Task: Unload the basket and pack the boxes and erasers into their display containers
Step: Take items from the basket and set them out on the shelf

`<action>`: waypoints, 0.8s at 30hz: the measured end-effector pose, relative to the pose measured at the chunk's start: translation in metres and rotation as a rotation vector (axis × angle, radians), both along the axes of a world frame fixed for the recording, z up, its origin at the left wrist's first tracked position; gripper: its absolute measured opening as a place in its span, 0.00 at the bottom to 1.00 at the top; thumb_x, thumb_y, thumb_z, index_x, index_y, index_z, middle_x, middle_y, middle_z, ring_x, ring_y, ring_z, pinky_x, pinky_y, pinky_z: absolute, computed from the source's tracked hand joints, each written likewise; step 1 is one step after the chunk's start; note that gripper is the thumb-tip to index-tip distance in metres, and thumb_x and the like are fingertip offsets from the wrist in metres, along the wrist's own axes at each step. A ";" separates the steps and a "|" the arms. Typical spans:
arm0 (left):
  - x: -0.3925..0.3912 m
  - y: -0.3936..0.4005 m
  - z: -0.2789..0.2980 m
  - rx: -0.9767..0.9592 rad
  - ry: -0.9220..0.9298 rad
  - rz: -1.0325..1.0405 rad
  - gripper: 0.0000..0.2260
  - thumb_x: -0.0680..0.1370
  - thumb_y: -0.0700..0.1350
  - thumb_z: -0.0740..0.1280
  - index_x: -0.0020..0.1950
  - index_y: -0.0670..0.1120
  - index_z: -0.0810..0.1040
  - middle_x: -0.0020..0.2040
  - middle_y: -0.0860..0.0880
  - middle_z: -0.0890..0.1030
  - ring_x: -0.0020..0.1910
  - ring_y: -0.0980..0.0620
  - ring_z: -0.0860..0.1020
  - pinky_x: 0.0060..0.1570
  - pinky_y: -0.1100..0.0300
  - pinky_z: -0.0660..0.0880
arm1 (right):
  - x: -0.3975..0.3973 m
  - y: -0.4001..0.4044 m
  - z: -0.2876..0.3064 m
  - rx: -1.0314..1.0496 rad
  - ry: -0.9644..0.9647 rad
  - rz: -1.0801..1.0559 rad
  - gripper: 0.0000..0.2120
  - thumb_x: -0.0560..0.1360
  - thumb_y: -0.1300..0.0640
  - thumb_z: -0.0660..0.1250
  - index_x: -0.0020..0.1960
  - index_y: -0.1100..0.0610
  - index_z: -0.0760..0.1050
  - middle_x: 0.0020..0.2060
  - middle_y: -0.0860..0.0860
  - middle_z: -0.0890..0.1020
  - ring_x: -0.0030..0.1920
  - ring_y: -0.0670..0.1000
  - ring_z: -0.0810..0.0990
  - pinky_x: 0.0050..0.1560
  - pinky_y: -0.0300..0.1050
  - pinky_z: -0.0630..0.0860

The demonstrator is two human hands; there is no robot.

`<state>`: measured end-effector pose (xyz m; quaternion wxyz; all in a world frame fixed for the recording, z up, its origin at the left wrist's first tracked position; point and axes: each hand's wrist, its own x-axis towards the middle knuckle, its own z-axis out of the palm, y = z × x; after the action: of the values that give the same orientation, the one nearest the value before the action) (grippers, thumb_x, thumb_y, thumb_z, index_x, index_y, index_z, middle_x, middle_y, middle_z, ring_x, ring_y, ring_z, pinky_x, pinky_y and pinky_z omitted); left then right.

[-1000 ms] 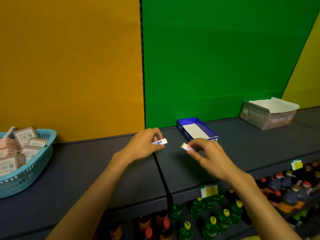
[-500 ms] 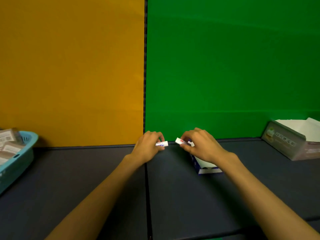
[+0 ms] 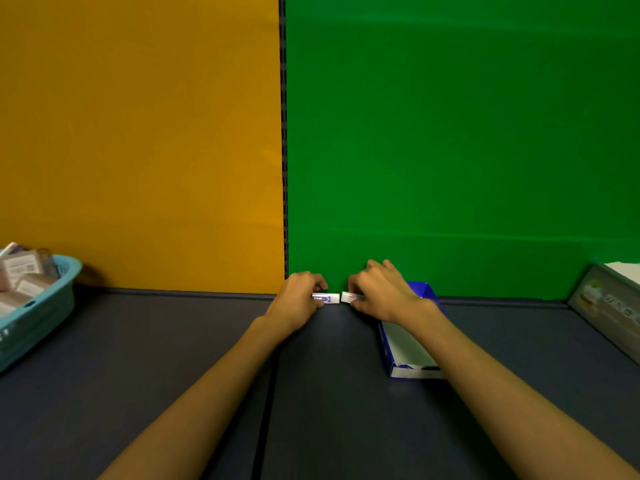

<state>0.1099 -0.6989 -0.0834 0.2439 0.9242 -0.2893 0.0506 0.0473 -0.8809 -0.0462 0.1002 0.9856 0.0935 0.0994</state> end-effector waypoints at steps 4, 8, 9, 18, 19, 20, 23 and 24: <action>-0.009 0.002 0.002 0.030 -0.041 0.039 0.14 0.77 0.46 0.72 0.62 0.48 0.78 0.57 0.48 0.80 0.54 0.49 0.78 0.53 0.54 0.76 | 0.007 -0.004 -0.004 -0.058 0.007 -0.019 0.09 0.76 0.49 0.67 0.54 0.50 0.79 0.50 0.52 0.83 0.60 0.55 0.73 0.57 0.49 0.63; -0.020 0.012 0.007 0.088 -0.135 0.125 0.12 0.80 0.52 0.65 0.62 0.50 0.77 0.57 0.50 0.80 0.56 0.49 0.77 0.48 0.55 0.75 | 0.010 -0.003 -0.007 -0.042 0.000 -0.009 0.11 0.75 0.47 0.68 0.56 0.49 0.79 0.51 0.50 0.83 0.60 0.55 0.74 0.57 0.50 0.63; -0.022 0.016 0.009 0.093 -0.143 0.132 0.12 0.80 0.52 0.65 0.62 0.50 0.77 0.57 0.49 0.80 0.55 0.49 0.77 0.48 0.55 0.75 | 0.011 -0.003 -0.008 -0.029 -0.003 -0.001 0.12 0.75 0.47 0.68 0.57 0.48 0.79 0.51 0.50 0.84 0.59 0.55 0.74 0.57 0.50 0.63; -0.054 0.045 0.043 0.214 -0.210 0.184 0.17 0.81 0.55 0.63 0.68 0.51 0.75 0.63 0.50 0.78 0.60 0.46 0.76 0.51 0.51 0.77 | -0.008 0.008 0.012 0.273 -0.076 0.095 0.14 0.79 0.45 0.63 0.60 0.49 0.78 0.55 0.50 0.84 0.58 0.56 0.78 0.56 0.50 0.70; -0.060 0.049 0.048 0.223 -0.221 0.199 0.18 0.81 0.56 0.63 0.68 0.52 0.74 0.64 0.50 0.77 0.61 0.46 0.76 0.52 0.51 0.77 | -0.013 0.013 0.016 0.298 -0.083 0.117 0.14 0.79 0.45 0.63 0.60 0.49 0.78 0.55 0.50 0.83 0.58 0.56 0.78 0.56 0.50 0.71; -0.067 0.053 0.053 0.231 -0.229 0.215 0.18 0.81 0.56 0.62 0.69 0.53 0.73 0.65 0.51 0.77 0.62 0.46 0.75 0.52 0.51 0.77 | -0.017 0.019 0.018 0.317 -0.089 0.142 0.14 0.79 0.45 0.63 0.61 0.49 0.78 0.56 0.49 0.83 0.58 0.56 0.78 0.56 0.50 0.71; -0.087 0.071 0.066 0.247 -0.244 0.268 0.20 0.81 0.58 0.62 0.71 0.55 0.71 0.69 0.51 0.75 0.66 0.46 0.74 0.55 0.50 0.76 | -0.030 0.039 0.027 0.364 -0.112 0.245 0.15 0.80 0.44 0.62 0.62 0.49 0.77 0.57 0.48 0.82 0.58 0.54 0.78 0.57 0.51 0.72; -0.094 0.079 0.069 0.258 -0.247 0.290 0.20 0.81 0.58 0.61 0.72 0.55 0.71 0.70 0.51 0.74 0.66 0.46 0.74 0.56 0.49 0.76 | -0.033 0.046 0.030 0.379 -0.119 0.280 0.14 0.80 0.45 0.62 0.62 0.49 0.77 0.56 0.48 0.82 0.57 0.54 0.78 0.57 0.51 0.72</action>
<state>0.0157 -0.6202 -0.0139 0.0767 0.9665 -0.1850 0.1604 0.0140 -0.8346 -0.0164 -0.0958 0.9566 0.2027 0.1861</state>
